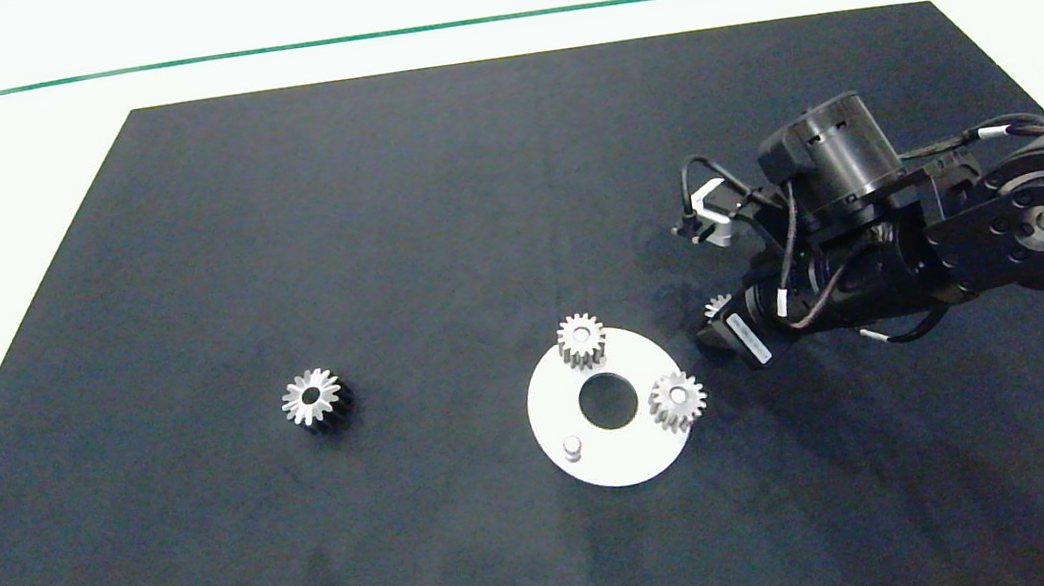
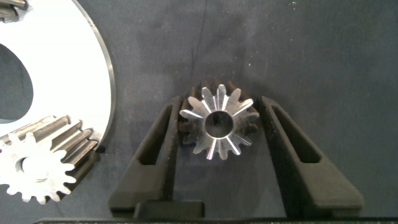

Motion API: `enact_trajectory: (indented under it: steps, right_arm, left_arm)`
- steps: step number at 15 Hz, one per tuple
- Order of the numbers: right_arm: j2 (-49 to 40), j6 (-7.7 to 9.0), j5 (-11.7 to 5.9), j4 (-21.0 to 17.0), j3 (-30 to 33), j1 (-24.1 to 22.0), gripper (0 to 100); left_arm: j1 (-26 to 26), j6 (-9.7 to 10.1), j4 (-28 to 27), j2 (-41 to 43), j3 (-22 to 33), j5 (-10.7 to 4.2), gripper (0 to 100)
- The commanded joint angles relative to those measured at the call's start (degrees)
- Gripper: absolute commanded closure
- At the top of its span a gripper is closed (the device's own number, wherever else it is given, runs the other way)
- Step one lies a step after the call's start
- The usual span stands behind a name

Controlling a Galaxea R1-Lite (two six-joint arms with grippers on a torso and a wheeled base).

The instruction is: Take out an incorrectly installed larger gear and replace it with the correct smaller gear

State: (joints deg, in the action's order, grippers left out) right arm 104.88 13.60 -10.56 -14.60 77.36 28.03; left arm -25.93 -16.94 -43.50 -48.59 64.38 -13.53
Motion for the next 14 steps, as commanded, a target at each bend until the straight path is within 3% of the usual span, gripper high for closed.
enact_trajectory:
  steps: [1, 8, 14]
  right_arm:
    - [0.2, 0.11, -0.08, -0.1, -0.1, 0.0, 59]
    - [0.2, 0.19, -0.17, -0.1, -0.8, 0.0, 72]
    - [-2.8, 0.28, 0.10, -0.2, -1.4, 0.1, 72]
  left_arm:
    - [0.0, -0.11, -0.3, 0.3, -0.5, -0.09, 0]
    - [0.0, -0.11, -0.3, 0.9, -1.4, -0.09, 0]
    - [0.0, -0.11, -0.2, 0.9, -2.5, 0.00, 0]
